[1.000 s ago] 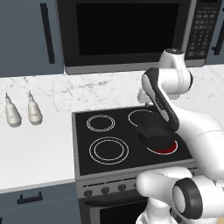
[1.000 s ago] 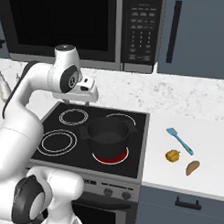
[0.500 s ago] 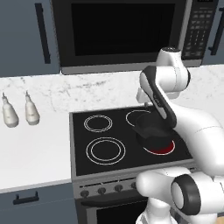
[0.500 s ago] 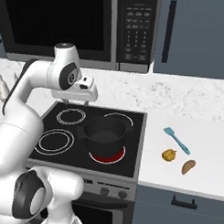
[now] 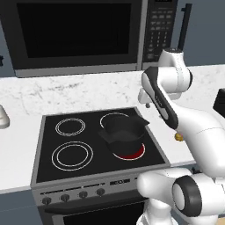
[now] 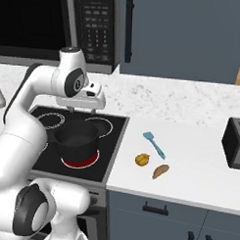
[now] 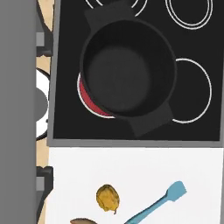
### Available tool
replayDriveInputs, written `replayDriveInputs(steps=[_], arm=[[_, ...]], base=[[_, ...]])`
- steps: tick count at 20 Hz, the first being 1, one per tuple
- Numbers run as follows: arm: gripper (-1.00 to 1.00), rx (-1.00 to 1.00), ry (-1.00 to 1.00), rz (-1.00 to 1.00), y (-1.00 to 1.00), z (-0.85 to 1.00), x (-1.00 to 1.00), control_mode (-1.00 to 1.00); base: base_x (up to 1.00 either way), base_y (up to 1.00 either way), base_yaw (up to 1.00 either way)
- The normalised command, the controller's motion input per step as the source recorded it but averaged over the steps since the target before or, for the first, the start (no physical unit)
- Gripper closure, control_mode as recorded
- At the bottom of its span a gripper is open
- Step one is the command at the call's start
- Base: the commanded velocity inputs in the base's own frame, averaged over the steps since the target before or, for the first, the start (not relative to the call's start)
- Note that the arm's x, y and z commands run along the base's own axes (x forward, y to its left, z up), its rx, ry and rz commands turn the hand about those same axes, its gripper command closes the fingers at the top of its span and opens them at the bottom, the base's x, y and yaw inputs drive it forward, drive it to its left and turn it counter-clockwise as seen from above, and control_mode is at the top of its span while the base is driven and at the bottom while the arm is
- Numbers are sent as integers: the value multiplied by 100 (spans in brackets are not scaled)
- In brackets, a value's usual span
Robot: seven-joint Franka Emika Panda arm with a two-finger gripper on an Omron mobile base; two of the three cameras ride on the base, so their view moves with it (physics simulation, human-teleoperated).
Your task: Put the sweet potato and squash in the pot. Retrieve the spatula and lightly stir the vegetables in the pot.
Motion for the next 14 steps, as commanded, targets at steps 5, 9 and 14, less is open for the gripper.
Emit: replayDriveInputs(steps=[5, 9, 14], arm=[[-100, 0, 0, 0, 0, 0, 0, 100], [-100, 0, 1, 0, -16, -6, 0, -100], [-100, 0, 10, -5, -100, -28, 9, -100]], base=[[0, -22, 0], [0, -4, 0], [0, 0, 0]])
